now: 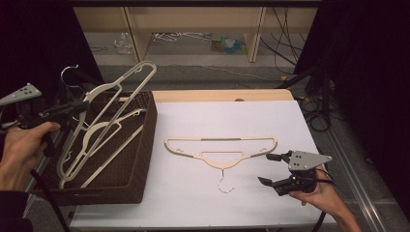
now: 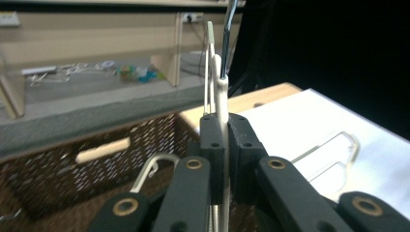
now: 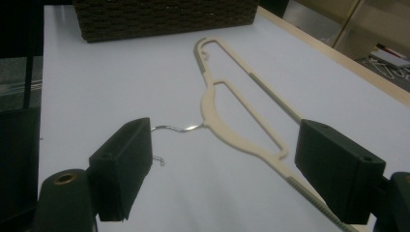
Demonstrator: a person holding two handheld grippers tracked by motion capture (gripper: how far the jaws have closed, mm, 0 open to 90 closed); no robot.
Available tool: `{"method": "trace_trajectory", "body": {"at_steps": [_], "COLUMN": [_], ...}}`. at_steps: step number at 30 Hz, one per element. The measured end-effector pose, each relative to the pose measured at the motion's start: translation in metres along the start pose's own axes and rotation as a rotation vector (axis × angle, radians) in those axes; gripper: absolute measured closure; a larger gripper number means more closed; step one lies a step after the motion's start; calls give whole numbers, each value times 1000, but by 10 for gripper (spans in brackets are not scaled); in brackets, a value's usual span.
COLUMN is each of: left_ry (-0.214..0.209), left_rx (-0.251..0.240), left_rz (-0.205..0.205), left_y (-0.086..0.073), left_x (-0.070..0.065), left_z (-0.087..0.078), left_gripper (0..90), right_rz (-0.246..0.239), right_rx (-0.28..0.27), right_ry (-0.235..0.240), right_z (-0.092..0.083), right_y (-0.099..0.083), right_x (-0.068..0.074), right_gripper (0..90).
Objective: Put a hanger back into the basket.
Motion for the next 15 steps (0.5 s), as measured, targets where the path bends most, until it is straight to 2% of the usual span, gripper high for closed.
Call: {"method": "trace_trajectory", "body": {"at_steps": [9,15], "left_ry": [20,22], "left_rx": [73,131], "left_rz": [6,-17], "left_y": [-32,-50], "left_x": [23,30], "left_z": [-1,1], "left_gripper": [857,857], "right_rz": [5,6], "right_rx": [7,1], "right_ry": [6,0], "right_z": [0,1], "right_y": [-1,-1], "right_x": [0,0], "right_gripper": [219,218]}}
Point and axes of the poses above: each handheld gripper's, and its own axes: z roughly forward along the jaws, y roughly out of its top, x roughly to its left, the point moved 6 cm from there along z, roughly forward along the jaws, and after that the axes turned 3 degrees about -x, right-handed, at the moved point
